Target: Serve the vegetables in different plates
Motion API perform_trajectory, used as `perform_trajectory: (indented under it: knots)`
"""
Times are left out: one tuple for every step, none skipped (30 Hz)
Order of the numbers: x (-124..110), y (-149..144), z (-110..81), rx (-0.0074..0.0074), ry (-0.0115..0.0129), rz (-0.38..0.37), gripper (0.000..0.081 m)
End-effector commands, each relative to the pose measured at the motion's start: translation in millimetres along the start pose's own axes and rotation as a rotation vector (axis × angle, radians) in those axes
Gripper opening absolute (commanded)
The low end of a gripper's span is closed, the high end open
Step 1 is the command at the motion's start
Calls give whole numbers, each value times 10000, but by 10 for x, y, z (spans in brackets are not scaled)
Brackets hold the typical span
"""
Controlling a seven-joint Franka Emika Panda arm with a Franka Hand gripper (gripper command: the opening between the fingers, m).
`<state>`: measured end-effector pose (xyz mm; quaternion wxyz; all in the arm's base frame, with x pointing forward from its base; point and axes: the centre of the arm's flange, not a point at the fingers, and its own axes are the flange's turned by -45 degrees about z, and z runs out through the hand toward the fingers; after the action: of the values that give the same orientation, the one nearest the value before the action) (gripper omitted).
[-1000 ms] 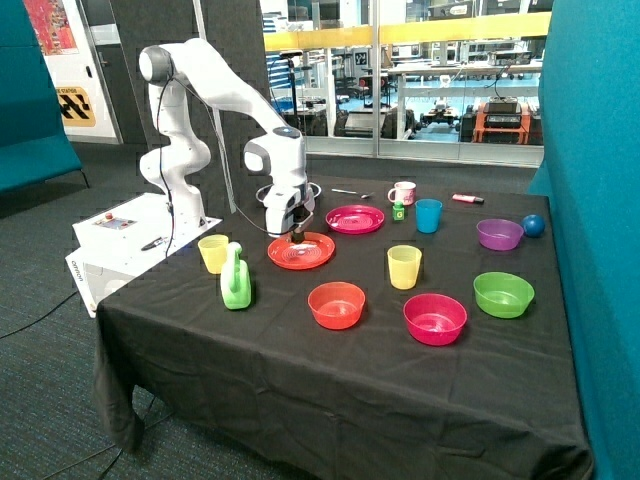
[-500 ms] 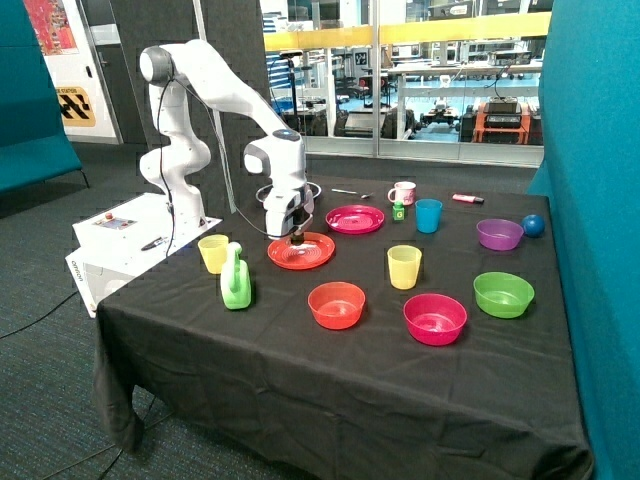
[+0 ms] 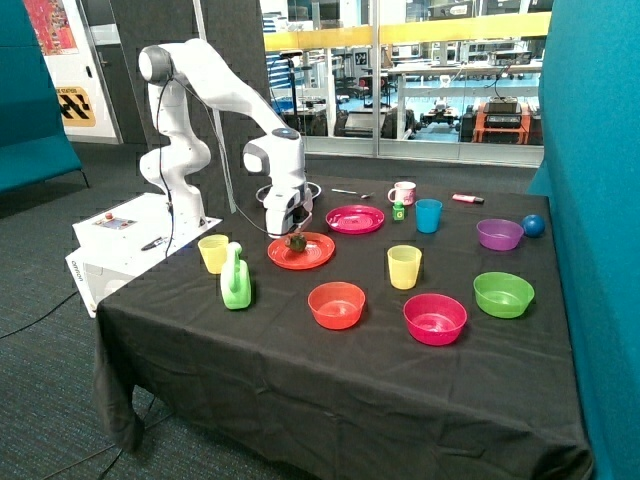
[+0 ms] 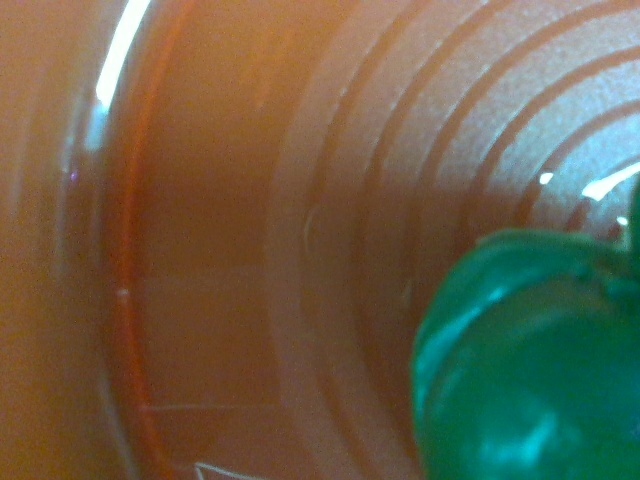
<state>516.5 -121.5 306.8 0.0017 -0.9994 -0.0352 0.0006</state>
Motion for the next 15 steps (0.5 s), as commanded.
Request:
perform_trajectory:
  knots:
    - [-57,-62,-101,-34,10,-360,808]
    - [-60,-71,-121,-34,10,-408,808]
    - [-62,-79,-143,-34,10,-447,808]
    - [-64,-86,-165,-34,9,-488,808]
    - [-64,-89,-180,-34,9,-487,808]
    - [-62,-93,-210,-34,9,-548,808]
    - [-59,-96,-236,-35,9,-755,808]
    - [-62,-109,-270,-35,9,-711,808]
    - [-72,-130,-305,-35,9,-848,808]
    - [-89,-158,-340,-35,8,-1062,808]
    - [-113,-195,-371,-35,8,-1231,808]
    - [-136,-233,-393,-35,8,-1346,808]
    - [-170,-291,-411,-35,8,-1548,808]
    - [-196,-338,-421,-35,8,-1619,808]
    - [-218,-380,-426,-35,7,-1677,808]
